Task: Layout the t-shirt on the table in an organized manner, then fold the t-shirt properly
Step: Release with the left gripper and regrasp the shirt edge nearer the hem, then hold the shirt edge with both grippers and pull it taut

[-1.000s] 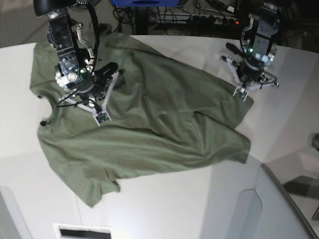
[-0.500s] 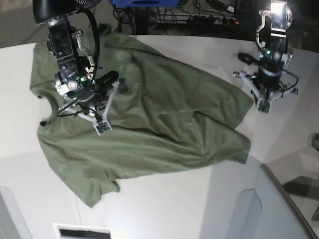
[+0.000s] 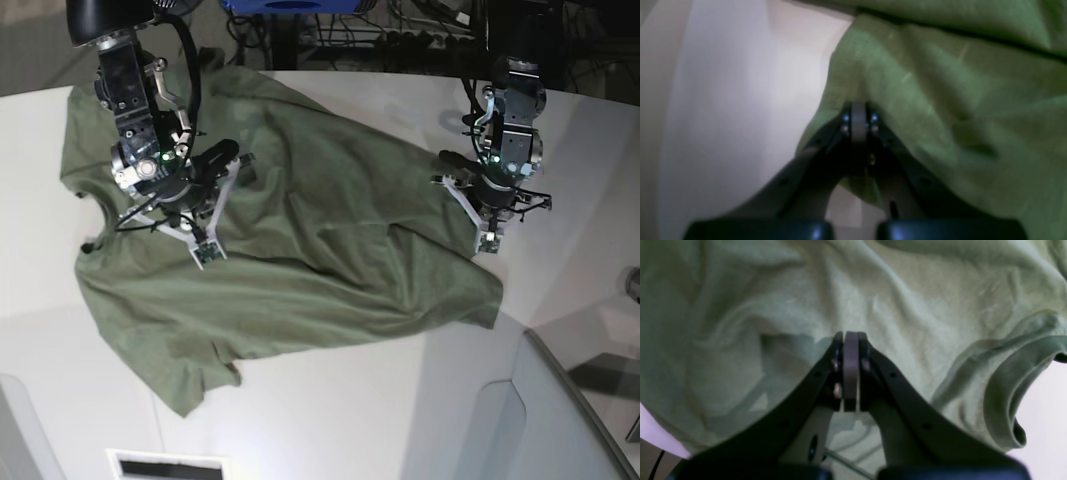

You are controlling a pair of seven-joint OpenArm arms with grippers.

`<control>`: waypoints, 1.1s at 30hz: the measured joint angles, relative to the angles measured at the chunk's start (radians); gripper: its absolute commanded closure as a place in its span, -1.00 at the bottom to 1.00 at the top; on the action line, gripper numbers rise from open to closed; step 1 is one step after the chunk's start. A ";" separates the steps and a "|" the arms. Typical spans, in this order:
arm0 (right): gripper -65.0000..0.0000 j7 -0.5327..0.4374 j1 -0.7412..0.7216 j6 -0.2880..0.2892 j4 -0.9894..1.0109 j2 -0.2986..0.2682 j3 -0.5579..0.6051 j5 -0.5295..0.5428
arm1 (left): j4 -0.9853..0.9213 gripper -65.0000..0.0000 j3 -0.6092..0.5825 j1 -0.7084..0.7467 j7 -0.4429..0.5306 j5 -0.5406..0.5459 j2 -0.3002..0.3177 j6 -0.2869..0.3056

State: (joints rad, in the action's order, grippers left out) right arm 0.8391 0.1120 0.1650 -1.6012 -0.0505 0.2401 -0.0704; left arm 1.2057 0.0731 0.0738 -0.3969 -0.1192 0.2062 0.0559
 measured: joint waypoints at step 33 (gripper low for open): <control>1.00 -0.059 -0.200 0.076 0.243 0.001 -0.150 -0.015 | 0.189 1.00 0.177 0.055 -0.070 0.010 0.013 0.020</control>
State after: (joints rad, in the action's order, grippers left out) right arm 0.7799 -0.0879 0.2413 -1.3579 -0.0498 0.0906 -0.0856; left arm 1.3949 0.2504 0.1284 -0.4671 -0.1097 0.2188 0.0757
